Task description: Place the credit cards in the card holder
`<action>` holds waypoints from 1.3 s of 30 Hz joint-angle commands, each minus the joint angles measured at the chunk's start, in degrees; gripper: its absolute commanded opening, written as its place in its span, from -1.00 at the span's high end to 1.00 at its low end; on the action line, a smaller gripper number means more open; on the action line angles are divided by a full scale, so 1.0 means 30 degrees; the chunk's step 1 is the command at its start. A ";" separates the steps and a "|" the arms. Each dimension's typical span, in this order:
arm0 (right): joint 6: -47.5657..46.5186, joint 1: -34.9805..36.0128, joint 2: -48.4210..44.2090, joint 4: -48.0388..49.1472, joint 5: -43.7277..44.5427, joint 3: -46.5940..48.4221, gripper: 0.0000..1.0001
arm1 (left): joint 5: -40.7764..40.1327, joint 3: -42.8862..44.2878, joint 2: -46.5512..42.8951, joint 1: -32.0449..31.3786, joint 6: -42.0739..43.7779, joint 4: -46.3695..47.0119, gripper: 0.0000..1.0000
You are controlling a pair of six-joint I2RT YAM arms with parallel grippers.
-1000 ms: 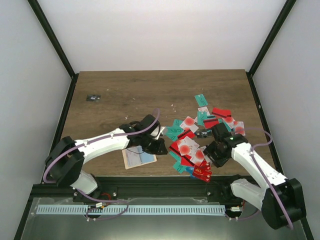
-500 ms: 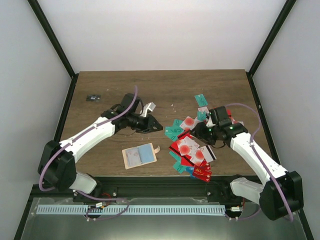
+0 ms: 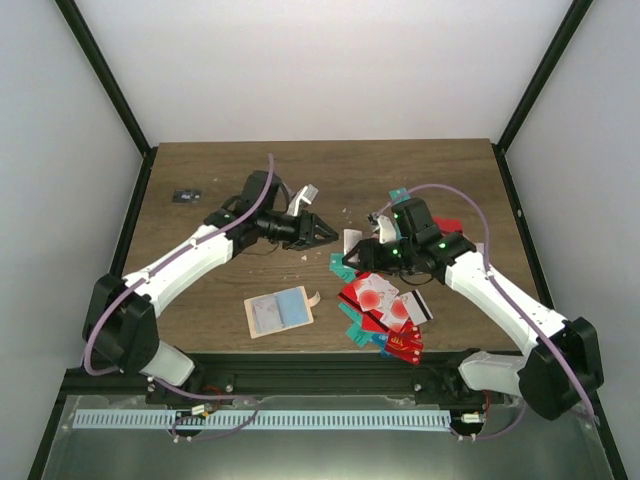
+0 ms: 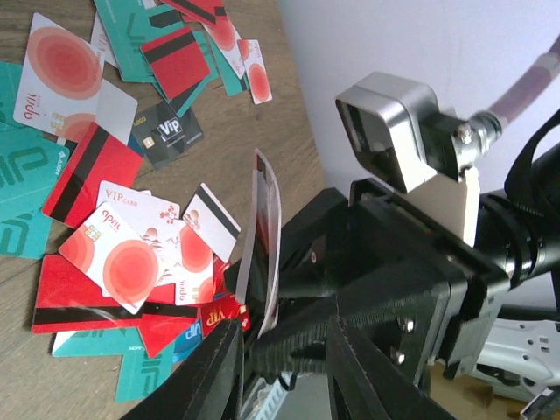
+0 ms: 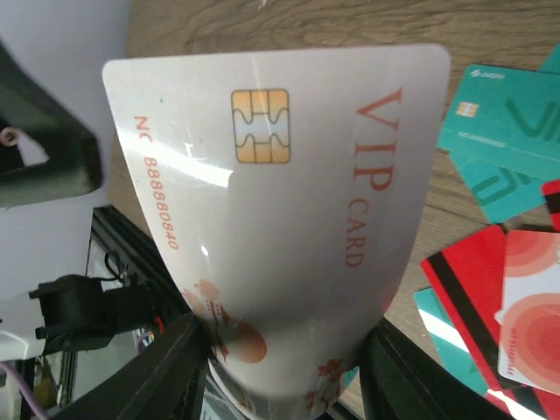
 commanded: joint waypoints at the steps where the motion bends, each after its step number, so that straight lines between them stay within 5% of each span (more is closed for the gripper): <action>1: -0.0879 0.0760 0.0428 0.0154 -0.0859 0.1122 0.08 | 0.0701 0.0368 0.0694 -0.0166 -0.1036 0.1588 0.42; 9: -0.1044 0.1141 0.0702 0.0032 -0.1260 0.1579 0.08 | 0.0374 0.0470 0.1639 -0.1199 -0.1660 0.2770 0.42; 15: -0.1149 0.1188 0.0684 -0.0203 -0.1151 0.1707 0.06 | -0.0566 0.0568 0.1819 -0.1684 -0.1878 0.2966 0.92; 19: -0.1300 0.1183 0.0611 -0.0694 0.0039 0.1856 -0.76 | -0.1392 0.0925 0.1317 -0.1591 -0.1256 0.1909 0.92; 21: -0.1734 0.1176 0.0711 -0.0964 0.0262 0.1943 -0.98 | -0.1522 0.0893 0.0924 -0.1338 -0.1026 0.1419 0.92; 25: -0.2573 0.0846 0.0452 -0.0352 -0.1047 0.1767 -0.99 | -0.0906 0.0517 -0.0033 -0.0596 -0.0451 0.0777 0.92; 29: -0.2205 -0.0536 -0.0518 0.1755 -0.5462 0.0961 -0.99 | 0.0230 0.0095 -0.1087 0.0124 0.0143 0.0262 0.92; 39: 0.3415 -0.1388 -0.2282 1.0442 -1.1664 -0.1828 -0.76 | 0.2646 -0.0815 -0.3233 0.0217 -0.1253 0.2171 0.92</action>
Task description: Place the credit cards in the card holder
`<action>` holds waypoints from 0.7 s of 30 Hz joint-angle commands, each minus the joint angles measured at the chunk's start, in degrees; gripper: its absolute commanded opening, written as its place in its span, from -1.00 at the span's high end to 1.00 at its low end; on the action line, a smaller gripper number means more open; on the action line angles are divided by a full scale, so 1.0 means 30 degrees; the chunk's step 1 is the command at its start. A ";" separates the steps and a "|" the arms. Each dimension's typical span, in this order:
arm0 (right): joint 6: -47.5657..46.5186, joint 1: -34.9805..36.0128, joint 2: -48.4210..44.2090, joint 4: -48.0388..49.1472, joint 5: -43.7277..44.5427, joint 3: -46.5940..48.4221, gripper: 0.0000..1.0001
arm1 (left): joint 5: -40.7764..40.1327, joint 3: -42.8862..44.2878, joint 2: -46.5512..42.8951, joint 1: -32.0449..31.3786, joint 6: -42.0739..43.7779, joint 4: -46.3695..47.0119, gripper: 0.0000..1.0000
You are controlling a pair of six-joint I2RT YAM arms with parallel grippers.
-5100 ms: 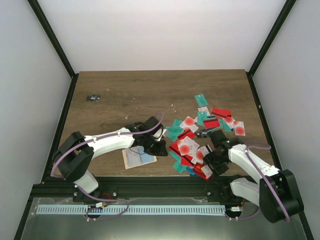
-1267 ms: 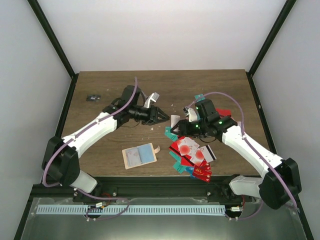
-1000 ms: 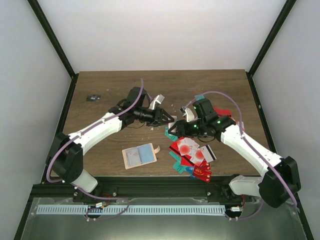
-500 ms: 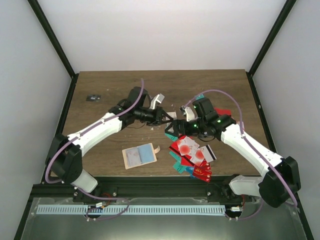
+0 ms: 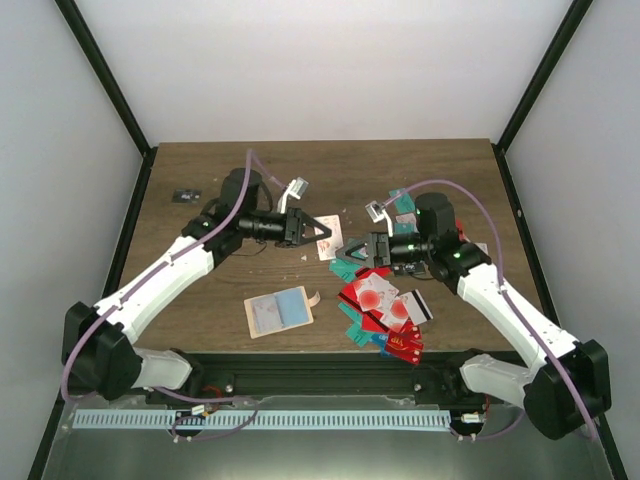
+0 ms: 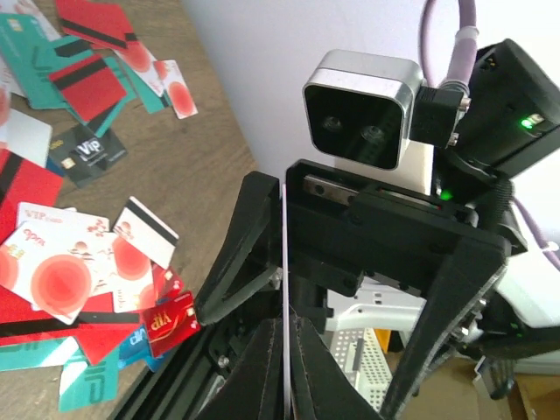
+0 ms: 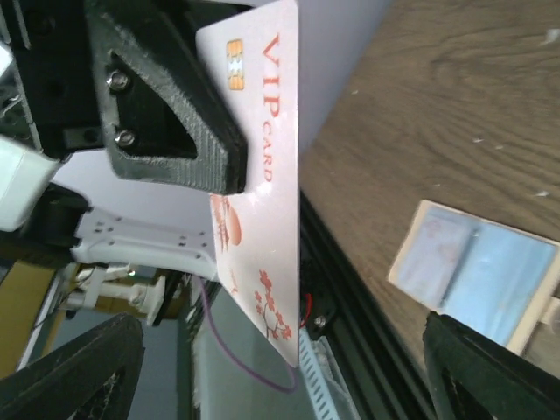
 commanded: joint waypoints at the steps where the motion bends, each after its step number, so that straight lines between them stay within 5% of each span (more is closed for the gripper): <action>1: 0.3803 -0.0025 -0.0744 0.5799 -0.3204 -0.0940 -0.67 | 0.1376 -0.0325 -0.0820 0.0020 -0.0652 0.1166 0.92; 7: 0.6077 -0.0048 -0.0632 0.8898 -0.3790 -0.1354 -0.11 | 0.1559 -0.0478 -0.1395 0.0015 -0.0997 0.1403 0.92; 17: 0.6798 0.0712 0.0687 1.0022 -0.3458 -0.0577 0.44 | 0.1629 -0.0984 -0.1681 -0.0075 -0.1520 0.2115 0.92; 21: 0.7062 0.0917 0.0921 1.0547 -0.3231 -0.0651 0.95 | 0.1477 -0.1236 -0.1837 -0.0060 -0.1454 0.2111 0.92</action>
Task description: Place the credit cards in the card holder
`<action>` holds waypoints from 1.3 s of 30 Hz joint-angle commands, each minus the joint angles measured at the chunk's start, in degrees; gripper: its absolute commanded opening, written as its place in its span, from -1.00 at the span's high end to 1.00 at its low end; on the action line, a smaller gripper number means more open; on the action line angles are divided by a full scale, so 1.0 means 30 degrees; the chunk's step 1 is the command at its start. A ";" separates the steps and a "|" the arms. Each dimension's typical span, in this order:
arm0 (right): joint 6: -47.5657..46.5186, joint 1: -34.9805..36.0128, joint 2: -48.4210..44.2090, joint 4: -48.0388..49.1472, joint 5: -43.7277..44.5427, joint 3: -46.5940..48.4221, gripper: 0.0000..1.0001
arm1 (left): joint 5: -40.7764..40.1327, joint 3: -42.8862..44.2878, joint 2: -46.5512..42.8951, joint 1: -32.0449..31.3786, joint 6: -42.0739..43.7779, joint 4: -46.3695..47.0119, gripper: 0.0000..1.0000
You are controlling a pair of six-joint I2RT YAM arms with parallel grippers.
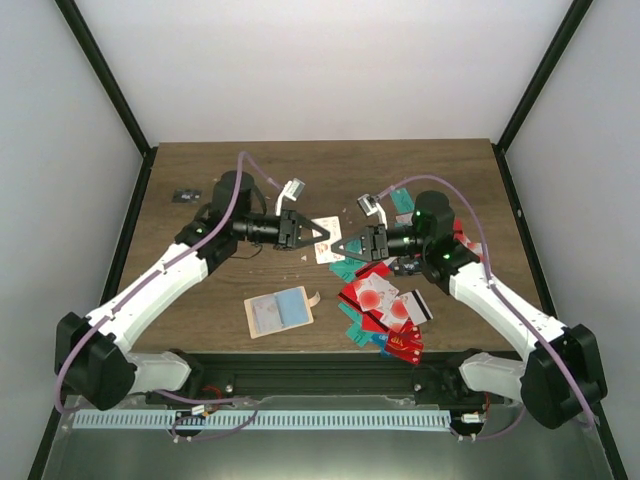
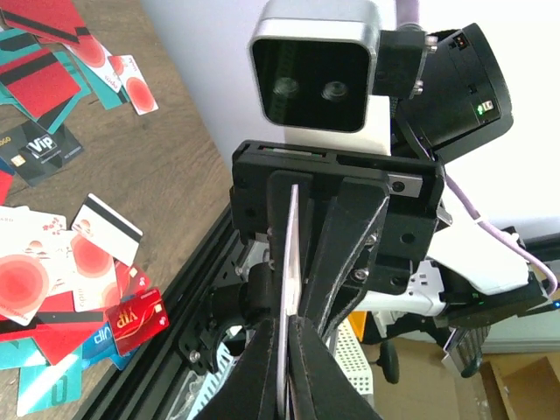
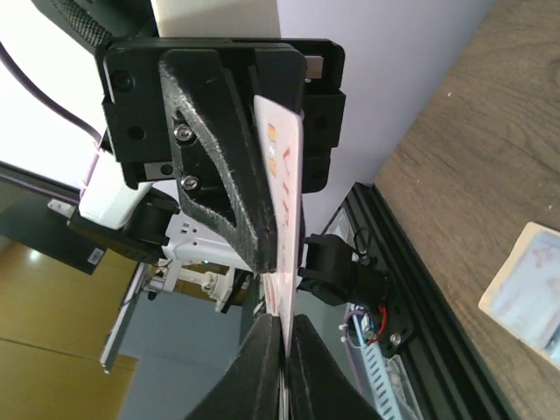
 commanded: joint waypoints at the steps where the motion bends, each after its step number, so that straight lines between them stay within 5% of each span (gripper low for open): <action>1: 0.0336 0.0307 0.0073 0.1079 0.0100 0.0731 0.98 | -0.0083 -0.0416 -0.0651 -0.0065 -0.0045 0.0552 0.92; 3: 0.0055 0.0307 0.0077 0.0726 0.0399 0.0631 0.99 | -0.0489 -0.0557 -0.0846 -0.0078 0.0160 0.0223 0.85; 6: -0.1587 0.0303 0.0338 -0.1634 0.1071 0.0669 0.99 | -0.2150 -0.0623 -0.1259 -0.0051 0.1173 -0.1638 0.35; 8: -0.2627 0.0369 0.0597 -0.2986 0.1433 0.0328 0.99 | -0.4220 -0.0703 -0.1616 -0.0009 0.2207 -0.3953 0.28; 14: -0.3882 0.2153 0.1724 -0.4084 0.3177 -0.0792 0.99 | -0.9953 -0.2338 -0.2289 0.0247 0.3556 -1.0194 0.28; 20: -0.4669 0.4109 0.4311 -0.4373 0.5348 -0.0633 0.99 | -1.3493 -0.4082 -0.2777 0.1024 0.2827 -1.2808 0.34; 39: -0.5750 0.6165 1.0790 -0.4476 0.7642 0.1867 0.99 | -1.3505 -0.8603 -0.1077 0.2316 0.0940 -1.0972 0.62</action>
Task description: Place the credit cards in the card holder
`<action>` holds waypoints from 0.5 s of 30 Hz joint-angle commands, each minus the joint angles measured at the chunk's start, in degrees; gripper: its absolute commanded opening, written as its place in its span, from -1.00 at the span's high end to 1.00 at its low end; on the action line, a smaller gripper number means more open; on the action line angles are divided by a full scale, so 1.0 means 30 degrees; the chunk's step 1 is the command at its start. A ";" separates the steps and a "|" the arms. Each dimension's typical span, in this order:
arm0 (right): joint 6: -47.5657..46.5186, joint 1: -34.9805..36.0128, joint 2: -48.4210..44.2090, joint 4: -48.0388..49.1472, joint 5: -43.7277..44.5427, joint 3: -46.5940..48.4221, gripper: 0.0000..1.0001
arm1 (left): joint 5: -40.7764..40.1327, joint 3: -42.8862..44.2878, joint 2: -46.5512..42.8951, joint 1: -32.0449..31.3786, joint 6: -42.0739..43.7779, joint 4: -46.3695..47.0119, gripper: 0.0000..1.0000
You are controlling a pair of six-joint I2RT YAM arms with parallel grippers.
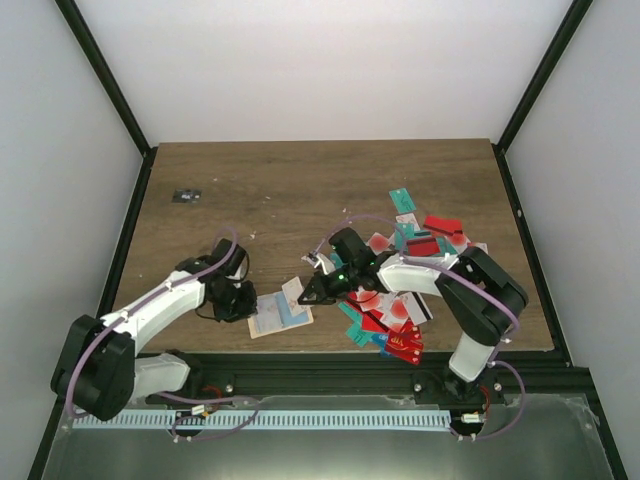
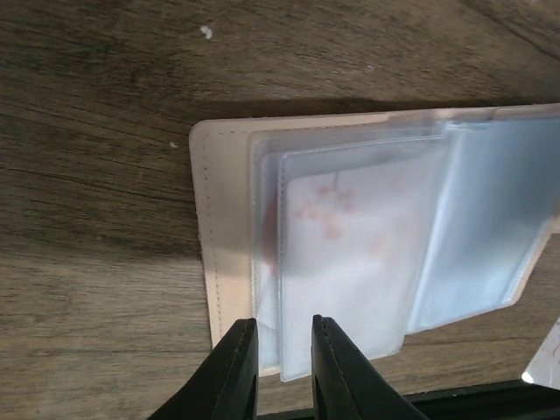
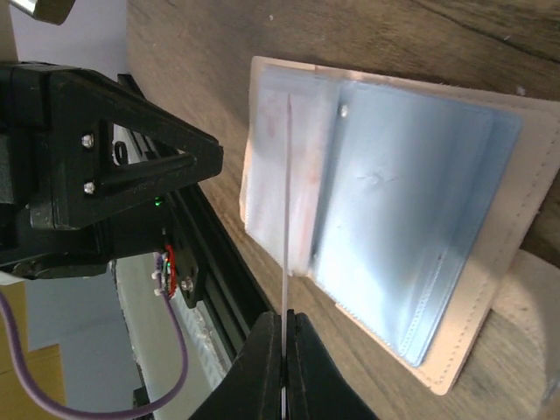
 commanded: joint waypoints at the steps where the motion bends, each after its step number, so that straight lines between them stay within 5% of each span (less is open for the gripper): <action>1: -0.0627 0.0199 0.0584 0.0167 0.0495 0.0819 0.99 | -0.0127 -0.0438 0.0257 0.0141 -0.0647 0.0935 0.62; 10: -0.0987 0.0200 0.1020 0.0150 0.0401 0.0820 0.99 | 0.1334 -0.0170 -0.0529 0.0094 -0.0249 0.3095 0.72; 15: -0.0351 0.0012 -0.0026 0.1375 -0.1233 0.0691 0.99 | 0.3574 -0.0371 -0.2192 0.0103 -0.0387 0.5859 0.56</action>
